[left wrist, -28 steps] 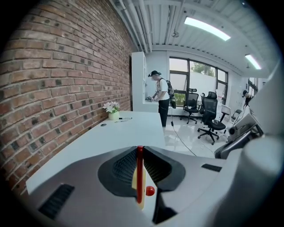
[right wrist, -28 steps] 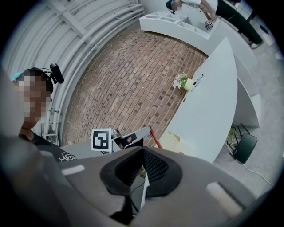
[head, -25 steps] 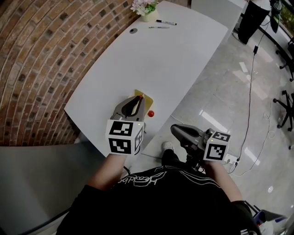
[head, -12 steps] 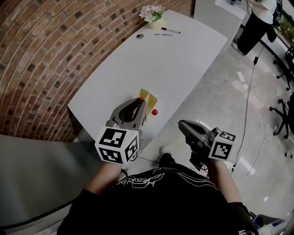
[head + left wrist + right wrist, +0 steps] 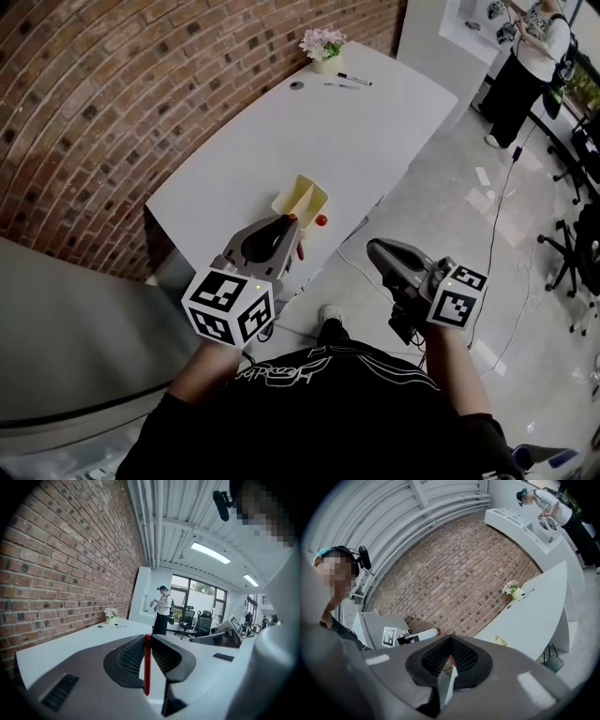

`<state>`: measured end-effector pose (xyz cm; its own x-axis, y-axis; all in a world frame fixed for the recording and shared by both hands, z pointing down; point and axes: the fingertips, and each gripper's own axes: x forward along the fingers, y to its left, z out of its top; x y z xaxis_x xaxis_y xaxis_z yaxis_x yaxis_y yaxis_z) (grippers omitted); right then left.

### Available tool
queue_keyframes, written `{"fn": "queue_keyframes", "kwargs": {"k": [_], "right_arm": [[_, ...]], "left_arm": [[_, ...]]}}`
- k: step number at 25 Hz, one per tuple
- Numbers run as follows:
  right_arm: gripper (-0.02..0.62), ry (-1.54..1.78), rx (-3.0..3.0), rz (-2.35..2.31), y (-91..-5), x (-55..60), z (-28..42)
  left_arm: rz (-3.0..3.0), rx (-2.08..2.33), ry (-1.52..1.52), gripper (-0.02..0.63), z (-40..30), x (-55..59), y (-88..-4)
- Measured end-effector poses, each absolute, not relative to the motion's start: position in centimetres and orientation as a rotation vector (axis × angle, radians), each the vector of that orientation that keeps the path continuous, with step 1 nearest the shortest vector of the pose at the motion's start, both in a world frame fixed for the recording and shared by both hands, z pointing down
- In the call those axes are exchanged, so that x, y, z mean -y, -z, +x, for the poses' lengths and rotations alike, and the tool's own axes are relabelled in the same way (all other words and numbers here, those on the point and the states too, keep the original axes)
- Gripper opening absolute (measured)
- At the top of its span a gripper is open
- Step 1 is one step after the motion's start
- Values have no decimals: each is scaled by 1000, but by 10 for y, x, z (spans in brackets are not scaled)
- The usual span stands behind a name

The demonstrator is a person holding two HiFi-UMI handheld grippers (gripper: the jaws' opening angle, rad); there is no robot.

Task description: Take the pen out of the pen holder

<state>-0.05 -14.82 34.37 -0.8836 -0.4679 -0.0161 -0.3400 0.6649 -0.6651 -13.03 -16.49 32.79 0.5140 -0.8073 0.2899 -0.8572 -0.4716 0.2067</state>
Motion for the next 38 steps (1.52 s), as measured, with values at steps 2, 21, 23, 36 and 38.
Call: {"fn": "queue_keyframes", "kwargs": {"k": [2, 21, 23, 36, 38], "right_arm": [[3, 992, -2708, -651, -337, 135, -4], [3, 815, -2817, -650, -306, 28, -29], [3, 832, -2822, -649, -311, 20, -30], [3, 898, -2815, -663, -333, -11, -35], [3, 901, -2815, -665, -336, -16, -36]], "left_arm": [[2440, 1375, -203, 52, -131, 149, -326], [2511, 1160, -197, 52, -122, 33, -332], [2509, 1138, -191, 52, -119, 25, -335], [2485, 1061, -162, 52, -110, -1, -349], [2486, 1050, -161, 52, -108, -5, -350]]}}
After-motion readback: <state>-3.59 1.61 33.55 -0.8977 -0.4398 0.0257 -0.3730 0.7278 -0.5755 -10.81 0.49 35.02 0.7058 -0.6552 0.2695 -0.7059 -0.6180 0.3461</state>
